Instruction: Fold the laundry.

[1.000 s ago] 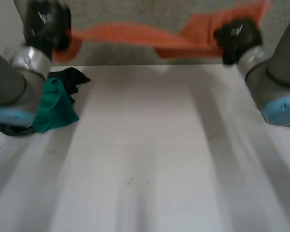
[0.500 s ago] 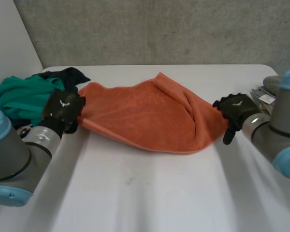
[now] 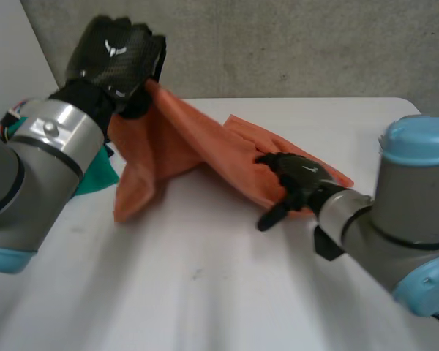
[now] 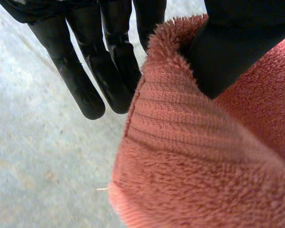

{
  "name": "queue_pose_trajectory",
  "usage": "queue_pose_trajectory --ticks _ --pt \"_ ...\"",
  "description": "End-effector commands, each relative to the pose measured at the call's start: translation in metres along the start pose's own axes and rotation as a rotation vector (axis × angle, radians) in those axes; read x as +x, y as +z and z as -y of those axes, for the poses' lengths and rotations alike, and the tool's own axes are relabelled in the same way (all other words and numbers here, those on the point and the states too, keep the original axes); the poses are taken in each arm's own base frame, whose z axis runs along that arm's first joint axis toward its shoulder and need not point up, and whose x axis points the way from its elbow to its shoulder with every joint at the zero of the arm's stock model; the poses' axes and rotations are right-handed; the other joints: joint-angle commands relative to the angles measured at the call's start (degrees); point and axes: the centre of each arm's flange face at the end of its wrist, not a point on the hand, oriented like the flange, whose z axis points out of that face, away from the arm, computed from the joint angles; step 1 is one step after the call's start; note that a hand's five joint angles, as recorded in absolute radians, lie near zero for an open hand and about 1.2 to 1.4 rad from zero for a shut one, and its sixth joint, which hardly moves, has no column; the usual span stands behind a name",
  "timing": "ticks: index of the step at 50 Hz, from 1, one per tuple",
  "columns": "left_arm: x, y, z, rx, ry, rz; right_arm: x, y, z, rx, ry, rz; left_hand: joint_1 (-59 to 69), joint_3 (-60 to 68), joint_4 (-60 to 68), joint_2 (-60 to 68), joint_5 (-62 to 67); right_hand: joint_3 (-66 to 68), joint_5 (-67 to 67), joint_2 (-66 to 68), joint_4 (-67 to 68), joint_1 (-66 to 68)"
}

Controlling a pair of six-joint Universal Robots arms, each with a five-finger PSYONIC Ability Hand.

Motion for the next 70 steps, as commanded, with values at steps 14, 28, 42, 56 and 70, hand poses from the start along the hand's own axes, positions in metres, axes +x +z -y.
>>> queue_pose_trajectory --ticks 14,28,42,56,70 --pt "-0.025 -0.004 0.079 0.113 0.001 0.055 0.084 0.075 -0.002 0.126 -0.192 -0.419 13.2 11.6 11.0 11.3 14.0 16.6 17.1 16.0 17.5 15.0" --pt "-0.037 -0.011 0.087 0.125 0.014 0.086 0.135 0.066 0.027 0.120 -0.213 -0.336 13.2 11.6 11.0 11.3 14.0 67.1 67.5 66.5 67.9 65.5" --pt "-0.085 -0.019 0.036 -0.158 0.035 0.162 0.117 -0.055 0.168 0.200 -0.603 -0.377 13.2 11.6 11.0 11.3 14.0 67.1 67.5 66.5 67.9 65.5" --pt "-0.081 -0.017 -0.069 -0.513 -0.090 -0.004 0.101 -0.074 0.181 -0.003 -0.760 -0.337 13.2 11.6 11.0 11.3 14.0 67.1 67.5 66.5 67.9 65.5" --pt "-0.116 0.108 -0.118 -0.162 0.161 0.100 0.137 0.041 0.214 0.316 -0.775 -0.515 13.2 11.6 11.0 11.3 14.0 67.1 67.5 66.5 67.9 65.5"
